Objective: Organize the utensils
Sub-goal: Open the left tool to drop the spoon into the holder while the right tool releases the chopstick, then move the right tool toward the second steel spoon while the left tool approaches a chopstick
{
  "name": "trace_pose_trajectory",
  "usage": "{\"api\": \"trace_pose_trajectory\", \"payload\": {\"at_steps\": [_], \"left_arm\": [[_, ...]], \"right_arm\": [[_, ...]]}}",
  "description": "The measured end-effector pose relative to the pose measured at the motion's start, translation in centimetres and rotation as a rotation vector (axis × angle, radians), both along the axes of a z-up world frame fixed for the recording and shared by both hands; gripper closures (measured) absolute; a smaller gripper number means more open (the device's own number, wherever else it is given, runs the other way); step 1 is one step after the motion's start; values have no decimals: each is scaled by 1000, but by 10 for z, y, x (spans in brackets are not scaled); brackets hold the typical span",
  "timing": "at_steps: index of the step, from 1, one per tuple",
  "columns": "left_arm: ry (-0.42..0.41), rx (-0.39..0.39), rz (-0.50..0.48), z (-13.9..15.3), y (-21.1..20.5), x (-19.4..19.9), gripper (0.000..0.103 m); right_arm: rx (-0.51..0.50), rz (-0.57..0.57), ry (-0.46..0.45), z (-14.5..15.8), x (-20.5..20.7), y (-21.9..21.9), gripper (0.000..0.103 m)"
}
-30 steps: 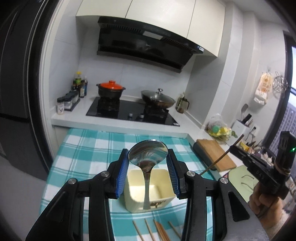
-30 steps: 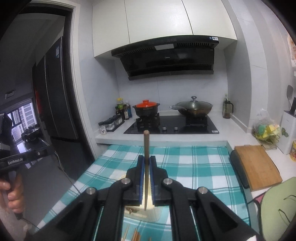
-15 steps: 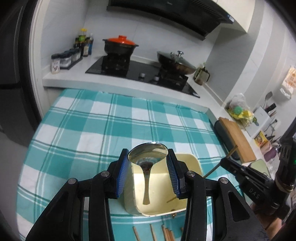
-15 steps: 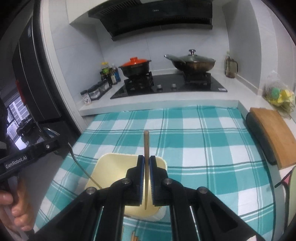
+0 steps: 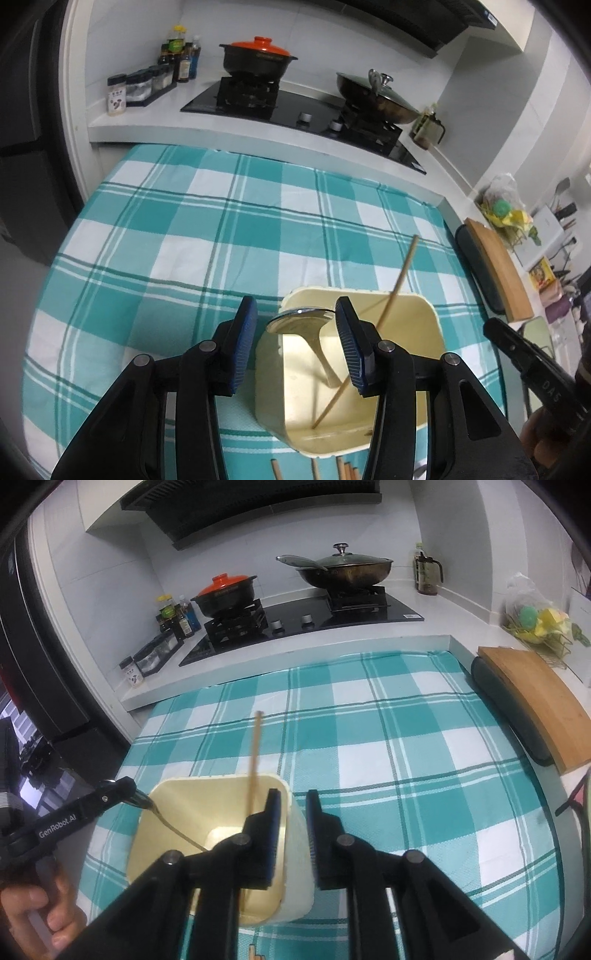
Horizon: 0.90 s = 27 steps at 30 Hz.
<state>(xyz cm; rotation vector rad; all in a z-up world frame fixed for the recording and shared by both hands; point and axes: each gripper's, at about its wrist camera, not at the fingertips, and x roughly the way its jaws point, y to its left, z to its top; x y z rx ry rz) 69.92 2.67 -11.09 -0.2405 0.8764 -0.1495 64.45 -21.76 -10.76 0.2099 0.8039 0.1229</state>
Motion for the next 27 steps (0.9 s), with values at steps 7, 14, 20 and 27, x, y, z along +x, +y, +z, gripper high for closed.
{"api": "trace_pose_trajectory", "payload": {"at_steps": [7,14,20,27], "left_arm": [[-103,35,-27,32,17,-64,45],[-177,106,-57,22,46,-211,11],[-114,115,26,-43,50,-316,10],[-142,115,73,-81,30,-371,10]], "right_arm": [[-21,34,-100,32,-68,-19,80],[-123,115,-299,56,-202,-31,57],[-185,69,-299,-4,-293,-36,45],[-160,54,-91,-90,-344,-38,42]]}}
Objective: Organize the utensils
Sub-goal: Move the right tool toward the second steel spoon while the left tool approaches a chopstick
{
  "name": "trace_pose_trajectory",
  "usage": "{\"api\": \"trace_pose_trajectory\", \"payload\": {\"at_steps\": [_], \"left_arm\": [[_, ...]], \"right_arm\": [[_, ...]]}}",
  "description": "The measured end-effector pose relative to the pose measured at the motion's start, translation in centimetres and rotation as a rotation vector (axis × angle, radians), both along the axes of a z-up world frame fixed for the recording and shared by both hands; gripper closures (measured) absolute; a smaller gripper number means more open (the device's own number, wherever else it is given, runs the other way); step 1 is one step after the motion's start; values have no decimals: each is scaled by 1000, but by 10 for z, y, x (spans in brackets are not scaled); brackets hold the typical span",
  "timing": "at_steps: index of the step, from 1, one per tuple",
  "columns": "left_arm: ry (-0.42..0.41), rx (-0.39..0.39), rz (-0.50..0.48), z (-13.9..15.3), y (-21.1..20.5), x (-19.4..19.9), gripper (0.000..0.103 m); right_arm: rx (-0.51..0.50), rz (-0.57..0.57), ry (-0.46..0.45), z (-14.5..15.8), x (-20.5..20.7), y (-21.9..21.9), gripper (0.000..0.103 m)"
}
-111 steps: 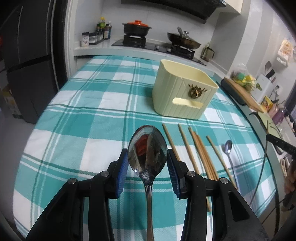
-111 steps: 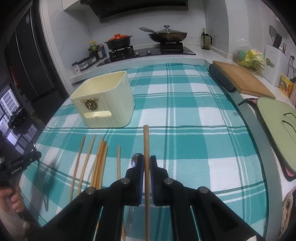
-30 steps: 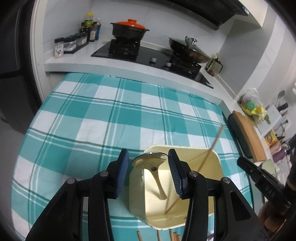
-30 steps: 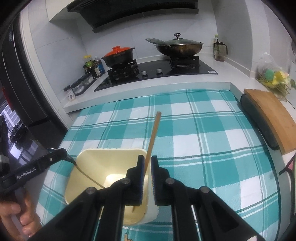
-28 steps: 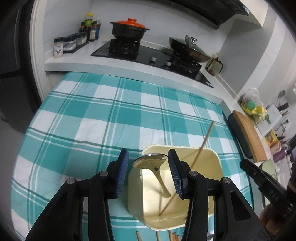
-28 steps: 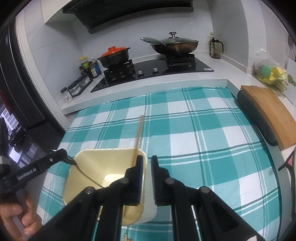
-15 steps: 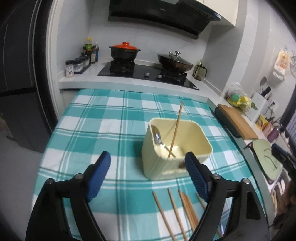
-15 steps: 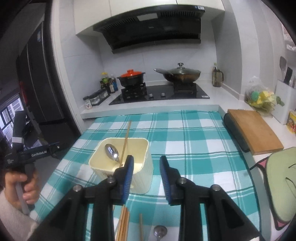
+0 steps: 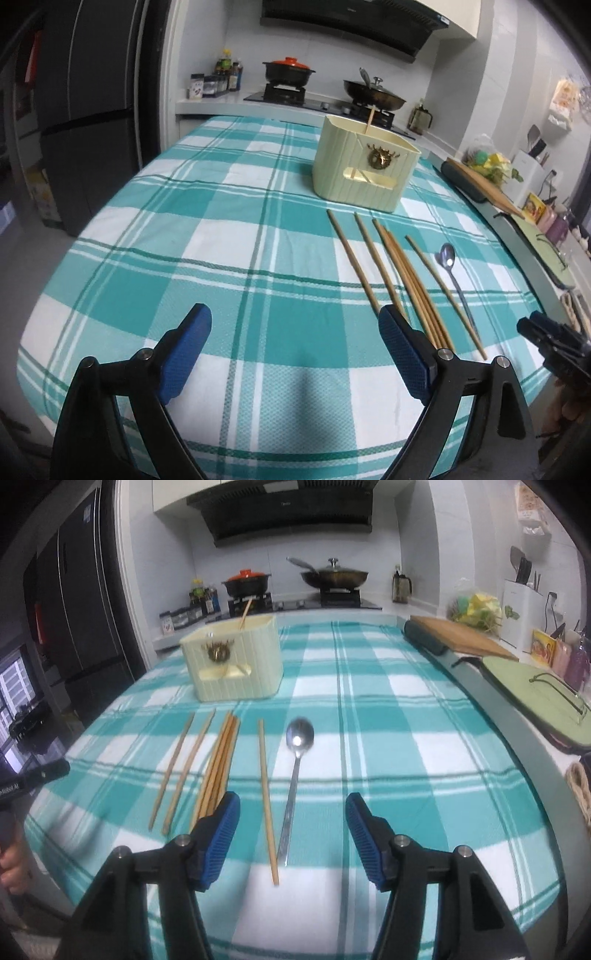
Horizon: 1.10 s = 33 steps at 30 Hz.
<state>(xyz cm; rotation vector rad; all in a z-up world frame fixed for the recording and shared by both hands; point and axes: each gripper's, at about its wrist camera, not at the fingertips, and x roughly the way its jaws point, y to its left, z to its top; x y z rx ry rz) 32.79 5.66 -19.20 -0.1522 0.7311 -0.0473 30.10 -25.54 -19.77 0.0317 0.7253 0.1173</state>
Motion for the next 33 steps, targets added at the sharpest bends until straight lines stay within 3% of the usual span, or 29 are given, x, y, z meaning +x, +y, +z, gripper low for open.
{"api": "trace_pose_trajectory", "payload": {"at_steps": [3,8,14,18,23,29,33], "left_arm": [[-37,48,-15,1,-12,-9,10],[-70,35,-64,4,-26,-19,10],[-43,38,-160,9,-42,-18,10],[-33,53,-152,4,-44,-19,0],[-55,108,-146,3,-47,-18,0],[-25,6,-167,5,-39,-12,0],[0,18,-98,2,-30,-9,0]], "right_arm": [[-38,6,-6,-3,-17,2,42],[-58,-5,-86,4,-37,9,42],[-68,5,-102,7,-40,18,42],[-74,22,-74,-2,-38,25,42],[-61,35,-37,-13,-33,28,42],[-54,43,-16,-19,-29,31,42],[-47,21,-40,-15,-32,25,42]]}}
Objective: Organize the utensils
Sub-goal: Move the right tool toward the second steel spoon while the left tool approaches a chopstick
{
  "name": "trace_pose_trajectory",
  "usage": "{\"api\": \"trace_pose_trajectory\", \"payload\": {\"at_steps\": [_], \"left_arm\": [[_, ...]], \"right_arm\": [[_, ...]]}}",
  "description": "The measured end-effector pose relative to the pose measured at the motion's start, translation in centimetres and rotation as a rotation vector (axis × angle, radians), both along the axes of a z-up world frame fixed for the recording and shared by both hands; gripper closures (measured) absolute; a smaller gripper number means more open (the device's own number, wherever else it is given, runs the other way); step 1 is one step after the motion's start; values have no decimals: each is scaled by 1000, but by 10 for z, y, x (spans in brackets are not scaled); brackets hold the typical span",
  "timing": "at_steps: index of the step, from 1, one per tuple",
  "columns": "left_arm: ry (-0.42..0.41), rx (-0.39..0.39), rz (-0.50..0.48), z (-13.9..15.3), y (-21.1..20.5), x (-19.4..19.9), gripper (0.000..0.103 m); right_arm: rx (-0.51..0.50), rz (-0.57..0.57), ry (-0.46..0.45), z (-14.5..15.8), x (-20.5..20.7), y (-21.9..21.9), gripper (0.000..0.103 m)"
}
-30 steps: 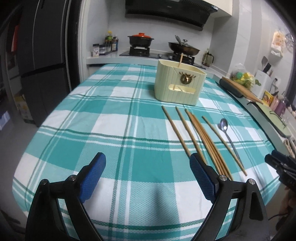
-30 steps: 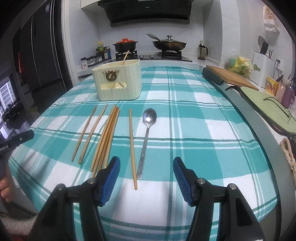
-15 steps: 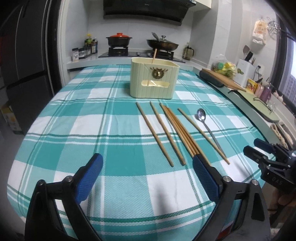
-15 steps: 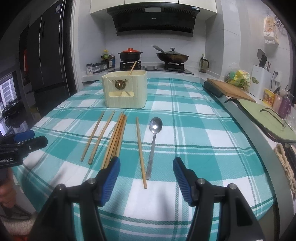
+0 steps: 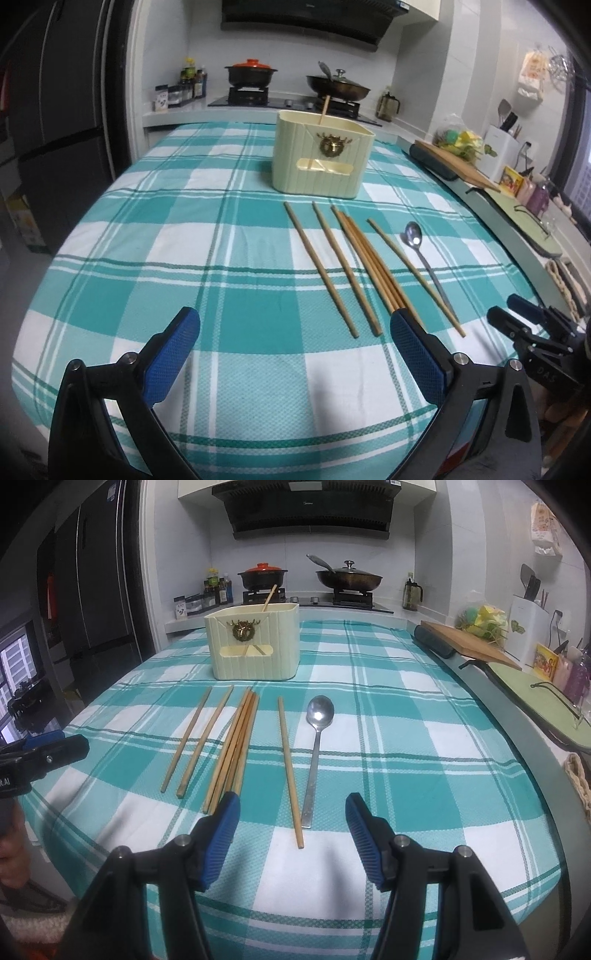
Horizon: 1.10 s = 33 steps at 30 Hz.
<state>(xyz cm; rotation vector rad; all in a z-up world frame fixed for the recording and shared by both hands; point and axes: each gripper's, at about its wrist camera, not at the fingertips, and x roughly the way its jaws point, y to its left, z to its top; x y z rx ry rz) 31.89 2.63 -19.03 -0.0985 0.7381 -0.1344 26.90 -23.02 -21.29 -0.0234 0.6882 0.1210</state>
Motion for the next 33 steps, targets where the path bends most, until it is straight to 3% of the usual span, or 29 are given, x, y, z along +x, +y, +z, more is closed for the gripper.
{"api": "trace_pose_trajectory", "payload": {"at_steps": [8,14,23,33], "left_arm": [[89,-17,100,-18,24,15,0],[89,30,115,-13,25,40,0],[112,2,100,-14,11,77,0],[169,58,116,-30,-9,134,0]], "right_arm": [[25,-72,48,-9,13,-17,42],[24,-105,38,-1,27,-24,43],[38,-88,88,-2,61,-34,63],[119,-33,194,-18,112,-26,66]]}}
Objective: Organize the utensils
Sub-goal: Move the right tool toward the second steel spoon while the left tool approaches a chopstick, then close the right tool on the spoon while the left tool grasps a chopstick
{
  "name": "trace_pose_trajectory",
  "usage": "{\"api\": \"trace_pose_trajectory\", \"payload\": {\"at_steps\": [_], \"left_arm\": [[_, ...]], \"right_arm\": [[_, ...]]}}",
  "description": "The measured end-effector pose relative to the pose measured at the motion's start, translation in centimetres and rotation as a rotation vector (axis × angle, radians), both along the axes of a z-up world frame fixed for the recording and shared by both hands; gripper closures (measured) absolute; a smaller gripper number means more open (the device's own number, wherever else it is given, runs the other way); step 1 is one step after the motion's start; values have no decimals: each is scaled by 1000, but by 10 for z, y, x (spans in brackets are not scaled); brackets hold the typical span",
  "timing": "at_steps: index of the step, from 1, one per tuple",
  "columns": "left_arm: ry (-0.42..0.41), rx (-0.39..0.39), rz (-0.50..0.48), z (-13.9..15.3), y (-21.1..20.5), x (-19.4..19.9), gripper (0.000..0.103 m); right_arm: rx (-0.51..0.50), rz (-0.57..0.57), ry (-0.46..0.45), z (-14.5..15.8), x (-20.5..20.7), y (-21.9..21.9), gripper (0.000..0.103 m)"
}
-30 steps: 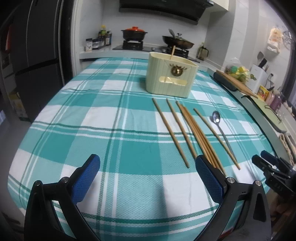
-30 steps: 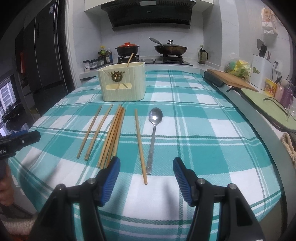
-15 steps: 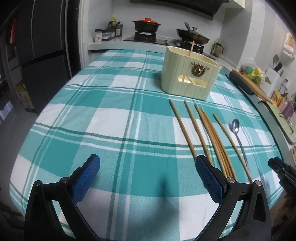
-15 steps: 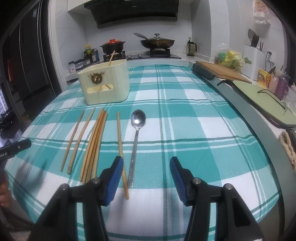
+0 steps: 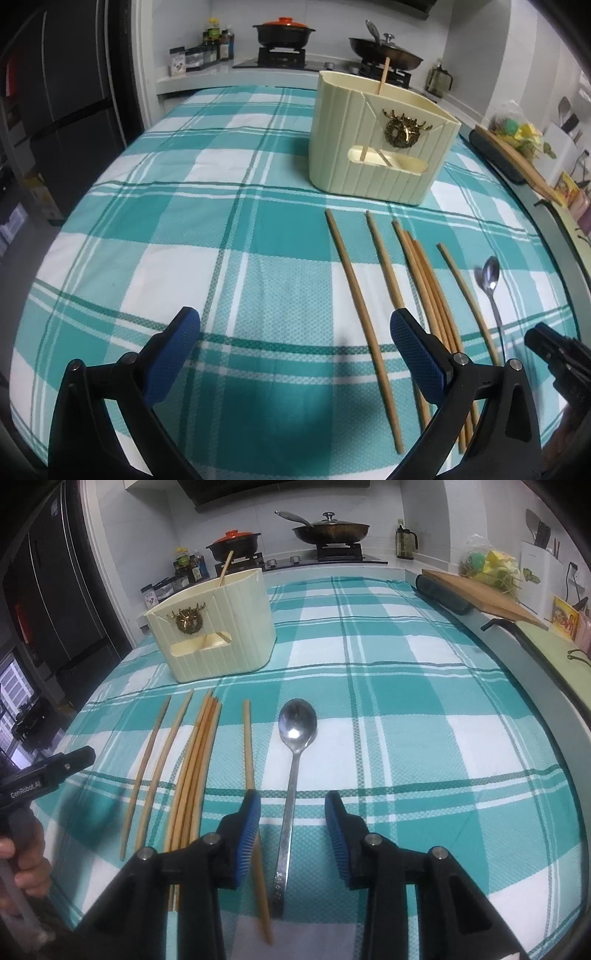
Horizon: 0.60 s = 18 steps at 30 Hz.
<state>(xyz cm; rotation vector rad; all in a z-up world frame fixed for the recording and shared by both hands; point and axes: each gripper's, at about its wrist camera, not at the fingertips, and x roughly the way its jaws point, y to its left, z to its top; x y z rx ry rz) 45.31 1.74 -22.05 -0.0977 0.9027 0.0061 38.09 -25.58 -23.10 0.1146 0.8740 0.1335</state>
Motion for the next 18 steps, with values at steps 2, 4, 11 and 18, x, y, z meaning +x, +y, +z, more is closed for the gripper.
{"api": "trace_pose_trajectory", "payload": {"at_steps": [2,4,11,18], "left_arm": [[21,2,-4,-5,-6,8,1],[30,8,-24,-10,-13,13,1],[80,115,-40,-35,-33,25,1],[85,195,-51,-39,-19,21,0]], "right_arm": [[7,4,12,-2,3,1,66],[6,4,20,-5,4,1,66],[9,1,57,-13,18,-5,66],[-37,22,94,-28,46,5,66]]}}
